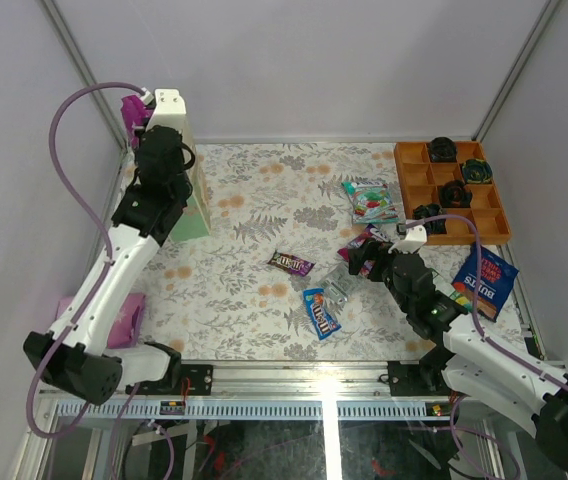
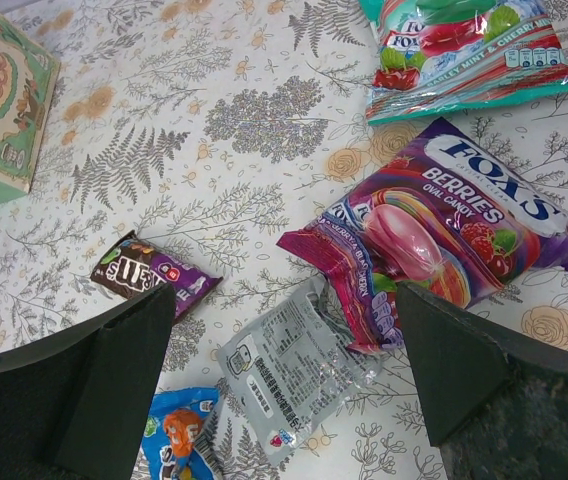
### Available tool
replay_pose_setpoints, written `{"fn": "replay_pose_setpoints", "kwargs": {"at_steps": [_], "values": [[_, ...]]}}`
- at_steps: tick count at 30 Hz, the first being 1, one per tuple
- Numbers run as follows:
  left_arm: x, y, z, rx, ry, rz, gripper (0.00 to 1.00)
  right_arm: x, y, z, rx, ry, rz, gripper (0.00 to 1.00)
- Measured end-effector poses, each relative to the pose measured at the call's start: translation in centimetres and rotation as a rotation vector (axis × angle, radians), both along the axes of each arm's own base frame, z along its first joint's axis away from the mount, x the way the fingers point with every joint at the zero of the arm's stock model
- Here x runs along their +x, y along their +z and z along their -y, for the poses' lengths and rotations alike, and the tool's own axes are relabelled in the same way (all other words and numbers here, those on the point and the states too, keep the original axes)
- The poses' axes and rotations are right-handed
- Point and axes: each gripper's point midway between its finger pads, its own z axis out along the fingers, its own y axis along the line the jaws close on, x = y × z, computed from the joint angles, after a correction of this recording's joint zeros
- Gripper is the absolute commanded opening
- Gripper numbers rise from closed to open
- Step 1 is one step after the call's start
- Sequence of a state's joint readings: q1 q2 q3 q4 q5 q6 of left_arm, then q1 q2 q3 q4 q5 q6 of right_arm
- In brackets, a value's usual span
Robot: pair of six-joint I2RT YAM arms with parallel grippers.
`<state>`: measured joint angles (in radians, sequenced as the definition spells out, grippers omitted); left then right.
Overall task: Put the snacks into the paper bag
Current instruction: Place the snack in the paper bag.
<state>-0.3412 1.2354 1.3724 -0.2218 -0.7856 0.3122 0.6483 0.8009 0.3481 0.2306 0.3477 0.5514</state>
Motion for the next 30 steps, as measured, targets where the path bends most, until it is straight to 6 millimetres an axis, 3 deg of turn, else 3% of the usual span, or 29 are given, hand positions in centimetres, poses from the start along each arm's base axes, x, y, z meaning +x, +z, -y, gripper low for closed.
{"fn": "replay_pose_setpoints", "kwargs": {"at_steps": [10,20,30], "values": [[3.9,-2.1,-1.4,-0.003,0.069,-0.017,0.0,0.0,-0.2,0.0,-0.002,-0.001,-0.007,0.99],[3.7,0.5,-2.9,-0.035,0.132,0.103,0.0,0.2,-1.2,-0.2,-0.016,0.0,-0.033,0.99],[4.0,1.8,-3.4,-0.063,0.158,0.165,0.0,0.3,-2.0,-0.3,-0.032,0.0,-0.053,0.99]]}}
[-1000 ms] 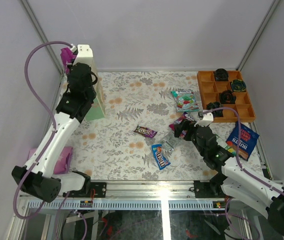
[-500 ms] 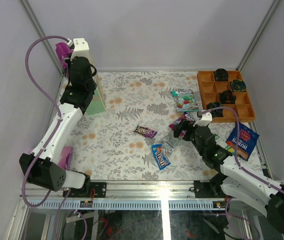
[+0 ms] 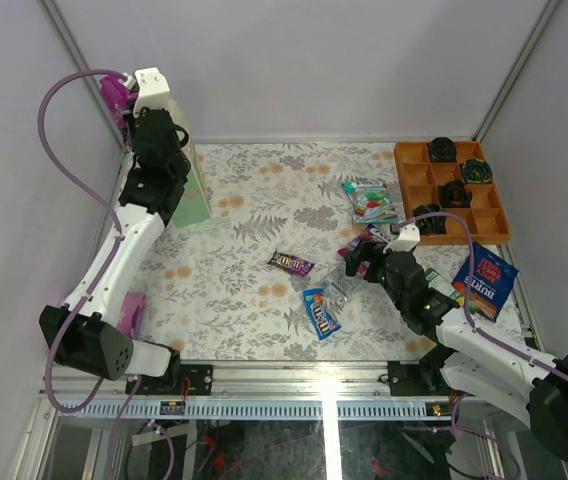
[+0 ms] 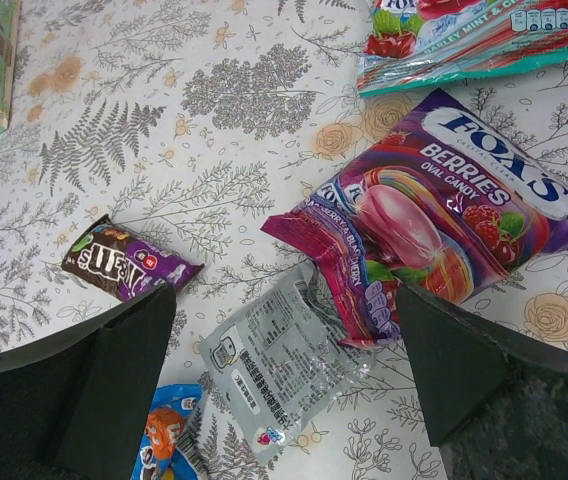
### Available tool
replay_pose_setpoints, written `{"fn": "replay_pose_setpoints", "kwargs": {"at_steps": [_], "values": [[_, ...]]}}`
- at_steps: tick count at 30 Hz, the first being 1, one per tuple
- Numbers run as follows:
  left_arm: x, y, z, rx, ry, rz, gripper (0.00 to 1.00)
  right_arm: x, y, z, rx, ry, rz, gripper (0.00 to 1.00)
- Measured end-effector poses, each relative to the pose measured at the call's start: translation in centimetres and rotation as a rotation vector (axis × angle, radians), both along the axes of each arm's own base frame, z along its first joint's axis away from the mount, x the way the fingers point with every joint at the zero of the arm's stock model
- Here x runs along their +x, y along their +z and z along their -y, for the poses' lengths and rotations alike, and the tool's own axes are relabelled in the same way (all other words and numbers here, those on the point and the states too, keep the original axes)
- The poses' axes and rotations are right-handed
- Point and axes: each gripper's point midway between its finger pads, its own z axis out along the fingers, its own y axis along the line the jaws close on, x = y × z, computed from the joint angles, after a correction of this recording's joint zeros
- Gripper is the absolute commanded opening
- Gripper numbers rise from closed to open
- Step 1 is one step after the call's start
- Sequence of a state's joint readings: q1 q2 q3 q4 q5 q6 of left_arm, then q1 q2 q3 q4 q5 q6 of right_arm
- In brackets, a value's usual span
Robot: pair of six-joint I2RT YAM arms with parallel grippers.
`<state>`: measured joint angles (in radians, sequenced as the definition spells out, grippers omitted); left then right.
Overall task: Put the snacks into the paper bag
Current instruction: Place the snack in the paper bag.
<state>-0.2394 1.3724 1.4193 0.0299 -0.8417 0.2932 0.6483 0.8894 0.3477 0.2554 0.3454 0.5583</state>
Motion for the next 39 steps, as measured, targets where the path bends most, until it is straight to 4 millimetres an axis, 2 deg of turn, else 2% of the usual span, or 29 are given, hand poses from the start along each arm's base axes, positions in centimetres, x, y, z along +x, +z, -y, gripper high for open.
{"fn": "replay_pose_setpoints", "kwargs": {"at_steps": [11,16,20,28,34,39], "values": [[1.7,0.7,0.1,-0.011,0.024,0.085,0.0,0.2,-0.7,-0.2,-0.012,0.001,-0.016,0.99],[3.0,-0.1,0.4,-0.007,0.025,0.092,0.0,0.2,-1.3,-0.3,-0.02,0.007,-0.031,0.99],[4.2,-1.9,0.7,0.0,0.024,0.064,0.0,0.2,-1.2,-0.3,-0.019,0.007,-0.03,0.99],[6.0,-7.2,1.2,0.027,0.019,-0.041,0.0,0.2,-1.3,-0.3,-0.021,0.008,-0.032,0.99],[5.9,-9.0,1.3,0.008,0.01,-0.061,0.0,0.2,-1.5,-0.3,-0.024,0.008,-0.036,0.99],[4.8,-11.1,1.5,-0.021,-0.019,-0.079,0.0,0.2,-1.5,-0.4,-0.021,0.014,-0.038,0.99]]}}
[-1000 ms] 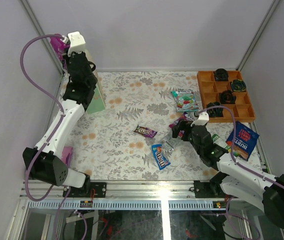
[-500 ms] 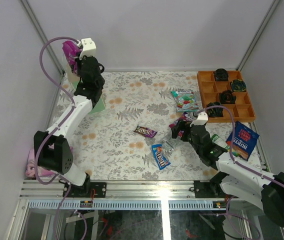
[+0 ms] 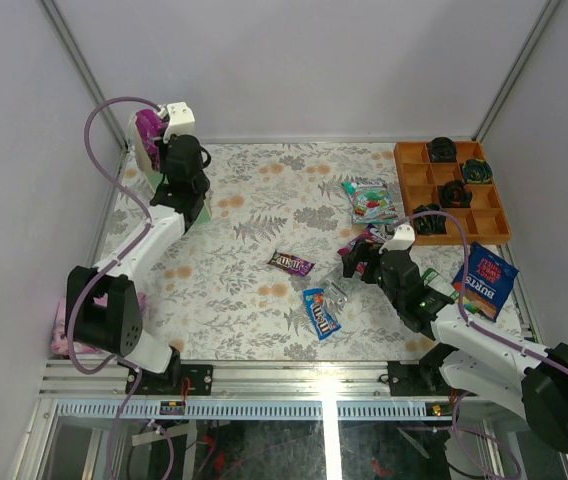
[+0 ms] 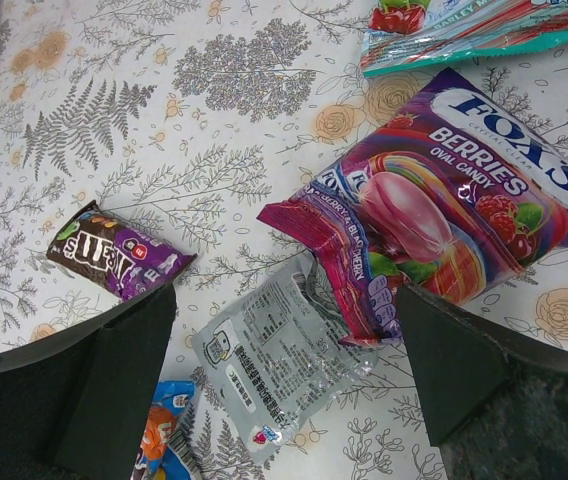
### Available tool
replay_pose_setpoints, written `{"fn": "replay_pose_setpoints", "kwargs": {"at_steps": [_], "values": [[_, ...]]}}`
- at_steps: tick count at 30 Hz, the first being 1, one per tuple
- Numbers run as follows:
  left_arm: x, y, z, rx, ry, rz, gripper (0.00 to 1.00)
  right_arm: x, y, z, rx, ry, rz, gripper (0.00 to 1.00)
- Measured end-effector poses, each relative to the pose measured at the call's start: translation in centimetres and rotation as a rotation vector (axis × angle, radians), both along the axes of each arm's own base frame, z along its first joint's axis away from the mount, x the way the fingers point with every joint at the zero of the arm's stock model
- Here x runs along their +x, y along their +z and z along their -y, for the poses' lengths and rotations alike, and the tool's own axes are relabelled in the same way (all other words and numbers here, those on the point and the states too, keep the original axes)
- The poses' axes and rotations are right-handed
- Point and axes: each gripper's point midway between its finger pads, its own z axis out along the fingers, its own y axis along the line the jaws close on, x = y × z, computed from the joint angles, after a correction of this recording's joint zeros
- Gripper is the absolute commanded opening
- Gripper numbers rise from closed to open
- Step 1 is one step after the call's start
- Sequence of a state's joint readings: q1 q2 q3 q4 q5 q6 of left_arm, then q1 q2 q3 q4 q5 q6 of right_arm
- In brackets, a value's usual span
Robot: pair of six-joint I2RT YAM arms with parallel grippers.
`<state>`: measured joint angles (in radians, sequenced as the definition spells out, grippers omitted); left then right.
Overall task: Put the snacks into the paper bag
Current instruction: Place the snack in the paper bag.
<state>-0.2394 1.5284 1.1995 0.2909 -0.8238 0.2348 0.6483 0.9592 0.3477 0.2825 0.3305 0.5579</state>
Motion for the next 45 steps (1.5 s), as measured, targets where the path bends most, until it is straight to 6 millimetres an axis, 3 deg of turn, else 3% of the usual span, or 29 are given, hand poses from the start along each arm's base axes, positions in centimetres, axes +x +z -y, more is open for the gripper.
{"fn": "replay_pose_setpoints", "kwargs": {"at_steps": [7,19,23,29,35,45], "values": [[-2.1,-2.4,0.6,-0.027,-0.045,-0.03,0.0,0.0,0.1,-0.1,0.005,0.003,0.001,0.99],[-5.2,0.5,5.5,-0.054,-0.157,0.038,0.0,-0.1,0.4,-0.2,0.015,0.007,0.008,0.99],[-5.8,0.5,6.4,-0.051,-0.172,0.027,0.0,-0.1,0.5,-0.2,0.018,0.008,0.011,0.99],[-5.9,-0.7,6.4,-0.037,-0.154,-0.016,0.0,-0.1,0.5,-0.2,0.018,0.008,0.011,0.99],[-5.7,-3.8,5.8,-0.005,-0.088,-0.113,0.0,-0.1,0.5,-0.2,0.018,0.008,0.011,0.99],[-8.0,-2.1,4.2,-0.043,-0.021,-0.08,0.0,-0.1,0.4,-0.2,0.017,0.008,0.008,0.99]]}}
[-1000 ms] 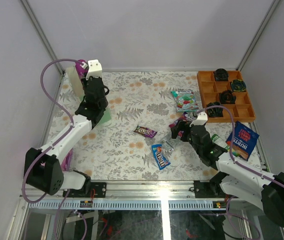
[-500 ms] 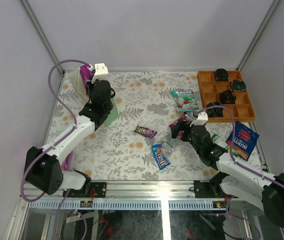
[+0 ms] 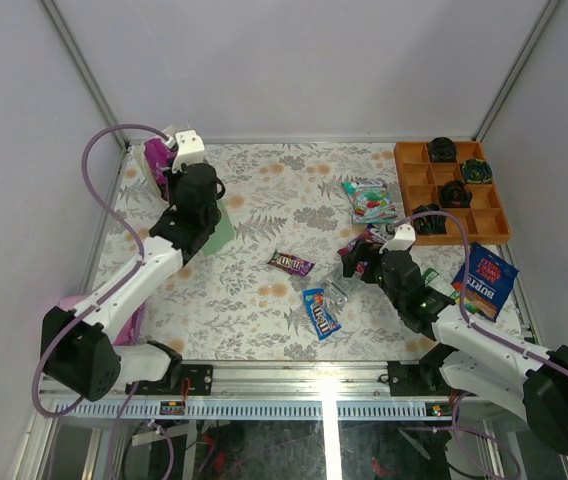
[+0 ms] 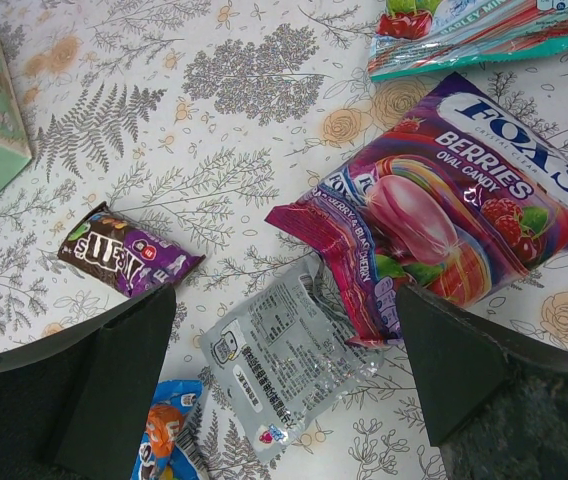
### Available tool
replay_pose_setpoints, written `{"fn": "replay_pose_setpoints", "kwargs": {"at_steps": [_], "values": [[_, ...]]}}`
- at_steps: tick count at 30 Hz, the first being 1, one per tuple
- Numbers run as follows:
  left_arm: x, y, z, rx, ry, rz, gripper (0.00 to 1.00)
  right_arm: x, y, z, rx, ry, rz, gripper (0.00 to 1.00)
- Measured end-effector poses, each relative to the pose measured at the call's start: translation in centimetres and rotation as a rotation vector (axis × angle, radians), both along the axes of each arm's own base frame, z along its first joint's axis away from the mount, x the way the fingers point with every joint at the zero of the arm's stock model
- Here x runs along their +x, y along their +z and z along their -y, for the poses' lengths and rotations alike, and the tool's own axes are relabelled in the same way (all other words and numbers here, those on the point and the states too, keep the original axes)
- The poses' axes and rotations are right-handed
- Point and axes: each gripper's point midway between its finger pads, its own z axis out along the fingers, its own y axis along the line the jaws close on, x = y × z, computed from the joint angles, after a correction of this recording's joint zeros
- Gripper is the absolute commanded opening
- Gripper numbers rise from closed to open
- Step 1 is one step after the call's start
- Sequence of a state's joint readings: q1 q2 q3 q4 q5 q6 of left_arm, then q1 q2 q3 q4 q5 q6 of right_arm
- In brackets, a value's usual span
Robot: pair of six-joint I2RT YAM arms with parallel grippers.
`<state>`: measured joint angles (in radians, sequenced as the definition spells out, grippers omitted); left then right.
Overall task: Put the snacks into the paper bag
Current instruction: Place the snack in the paper bag.
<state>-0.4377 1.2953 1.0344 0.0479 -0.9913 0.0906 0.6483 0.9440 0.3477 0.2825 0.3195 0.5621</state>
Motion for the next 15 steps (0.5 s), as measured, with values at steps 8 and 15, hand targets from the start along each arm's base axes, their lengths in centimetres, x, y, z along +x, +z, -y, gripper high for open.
{"fn": "replay_pose_setpoints", "kwargs": {"at_steps": [8,15], "values": [[-2.2,1.4,-1.2,-0.004,0.01,0.001,0.0,0.0,-0.1,0.0,-0.001,0.0,-0.002,0.99],[-3.2,1.1,-2.1,0.013,0.025,-0.034,0.0,0.0,-0.1,0.0,-0.002,0.0,-0.003,0.99]]}}
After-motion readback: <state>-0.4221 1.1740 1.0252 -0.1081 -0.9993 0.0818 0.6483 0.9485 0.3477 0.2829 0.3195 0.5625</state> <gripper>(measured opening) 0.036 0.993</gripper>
